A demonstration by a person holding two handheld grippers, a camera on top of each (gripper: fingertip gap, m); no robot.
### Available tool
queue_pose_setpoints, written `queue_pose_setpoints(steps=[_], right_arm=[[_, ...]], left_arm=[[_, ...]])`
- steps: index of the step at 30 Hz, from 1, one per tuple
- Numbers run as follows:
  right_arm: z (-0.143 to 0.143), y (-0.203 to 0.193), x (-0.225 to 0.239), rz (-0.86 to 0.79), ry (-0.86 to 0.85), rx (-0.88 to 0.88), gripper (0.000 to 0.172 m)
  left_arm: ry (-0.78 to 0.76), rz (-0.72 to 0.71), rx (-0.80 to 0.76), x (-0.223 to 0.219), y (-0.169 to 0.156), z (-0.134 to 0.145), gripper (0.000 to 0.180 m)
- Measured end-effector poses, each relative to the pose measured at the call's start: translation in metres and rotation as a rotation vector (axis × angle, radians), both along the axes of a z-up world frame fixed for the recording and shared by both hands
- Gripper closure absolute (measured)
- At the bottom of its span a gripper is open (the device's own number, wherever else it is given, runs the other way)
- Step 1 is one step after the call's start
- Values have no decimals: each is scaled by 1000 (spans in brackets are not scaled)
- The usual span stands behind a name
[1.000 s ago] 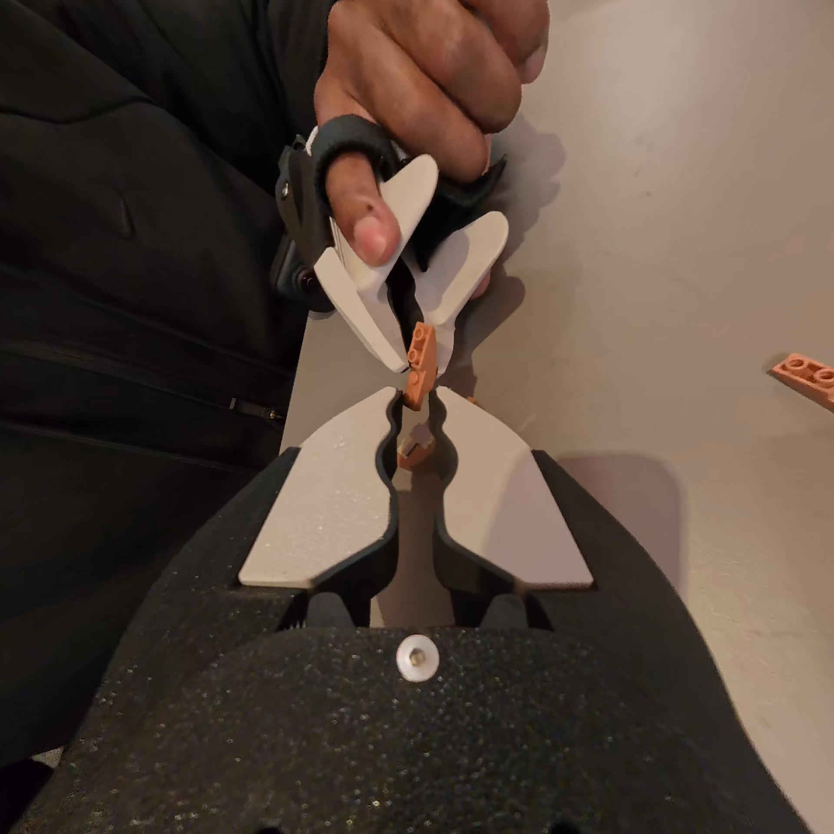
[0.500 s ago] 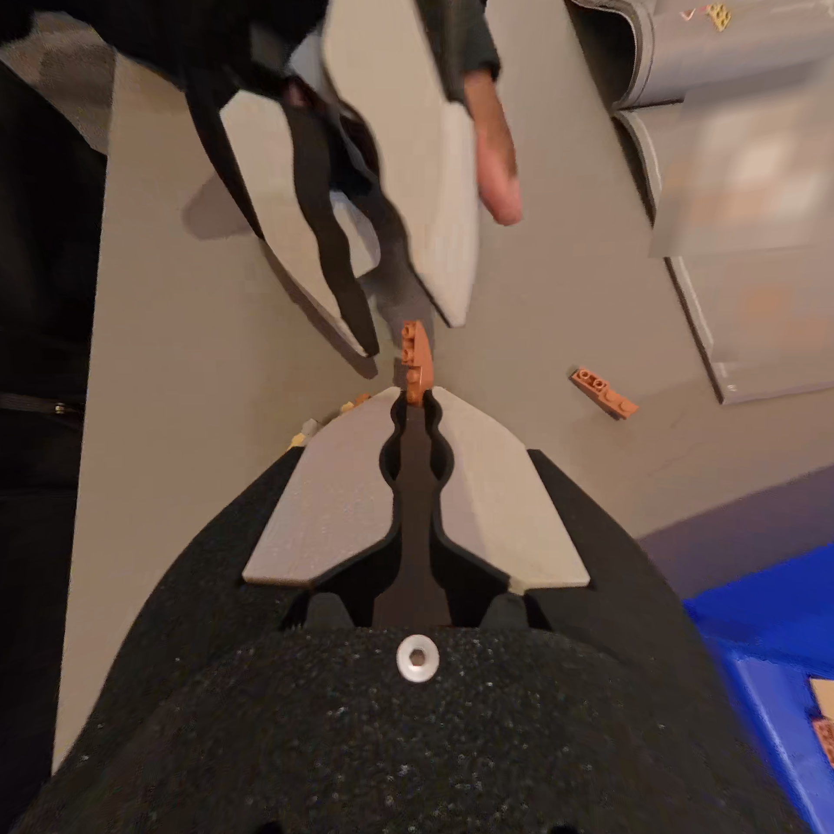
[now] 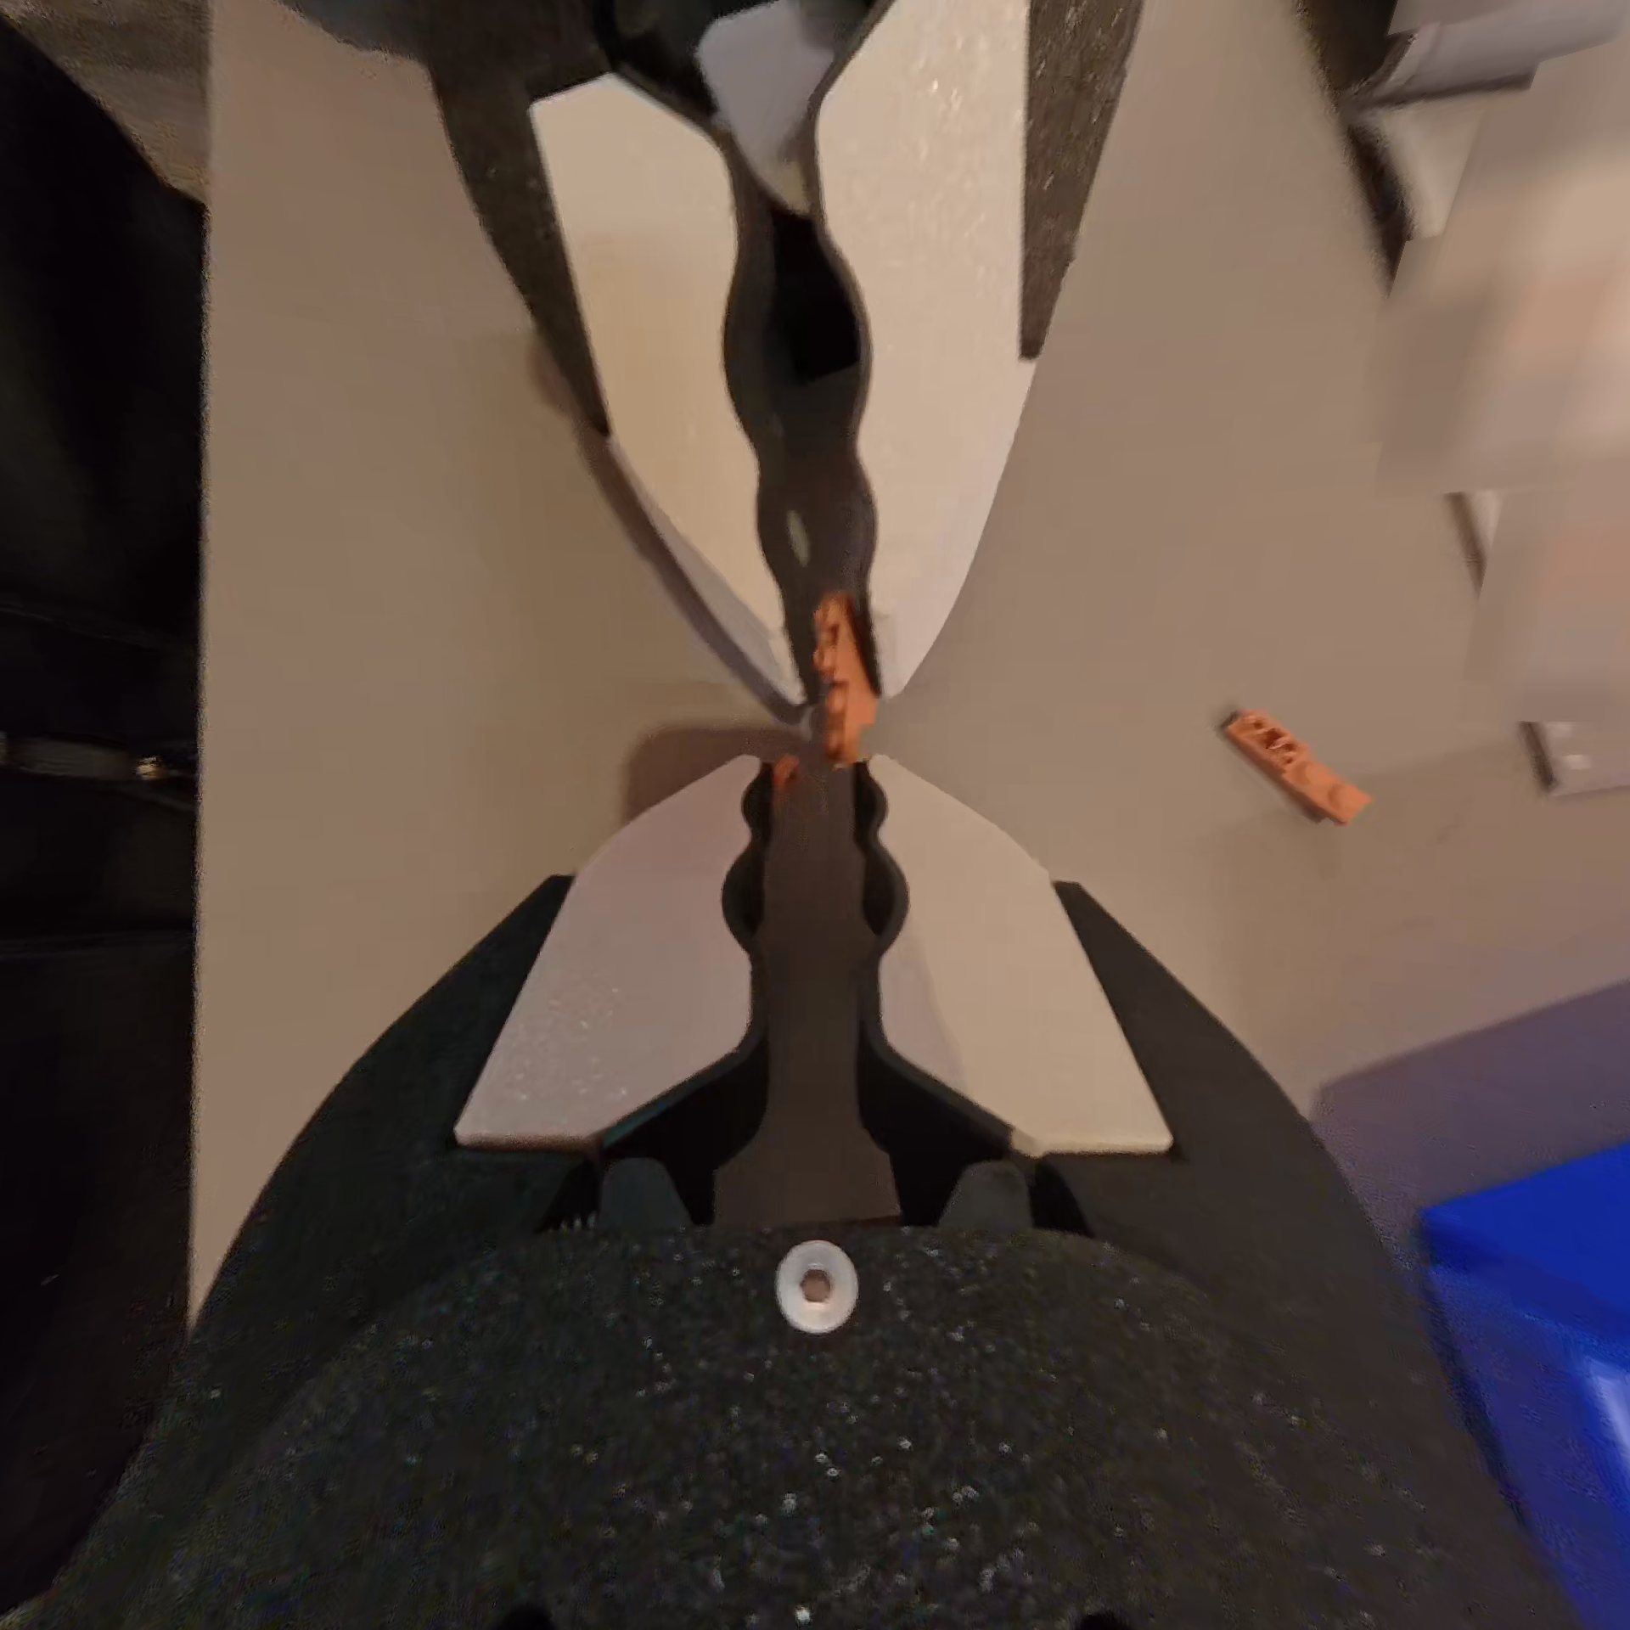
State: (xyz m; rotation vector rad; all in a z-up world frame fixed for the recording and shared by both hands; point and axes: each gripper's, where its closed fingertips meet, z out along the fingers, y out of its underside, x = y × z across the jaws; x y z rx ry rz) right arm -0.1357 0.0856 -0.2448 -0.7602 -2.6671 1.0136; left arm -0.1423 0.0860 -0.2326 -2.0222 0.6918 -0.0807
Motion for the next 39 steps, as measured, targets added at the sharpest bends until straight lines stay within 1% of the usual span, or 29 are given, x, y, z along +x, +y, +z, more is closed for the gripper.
queue_pose_setpoints(steps=[1,3,11,13,17,22,27,32,39], right_arm=[[-1,0,4,8,-42,-20,149],[-2,0,9,3,-104,-56,146],[-12,-5,18,-12,-240,-51,145],[-15,-5,15,-31,-255,-36,148],[-16,-7,16,-12,-275,-16,158],[-16,-6,11,-3,-231,7,163],[-2,-9,5,8,-150,-77,163],[14,-12,4,29,-86,-168,163],[17,-18,8,67,-40,-151,163]], left_arm=[[12,-13,-3,-1,-1,-2,169],[28,-49,2,0,-5,-3,169],[88,-179,20,9,-14,-8,171],[99,-186,21,7,-14,-9,171],[106,-192,17,6,-15,-10,171],[108,-214,37,8,-18,-8,171],[126,-234,125,12,-19,6,171],[205,-242,232,12,-20,19,171],[332,-252,262,12,-20,21,171]])
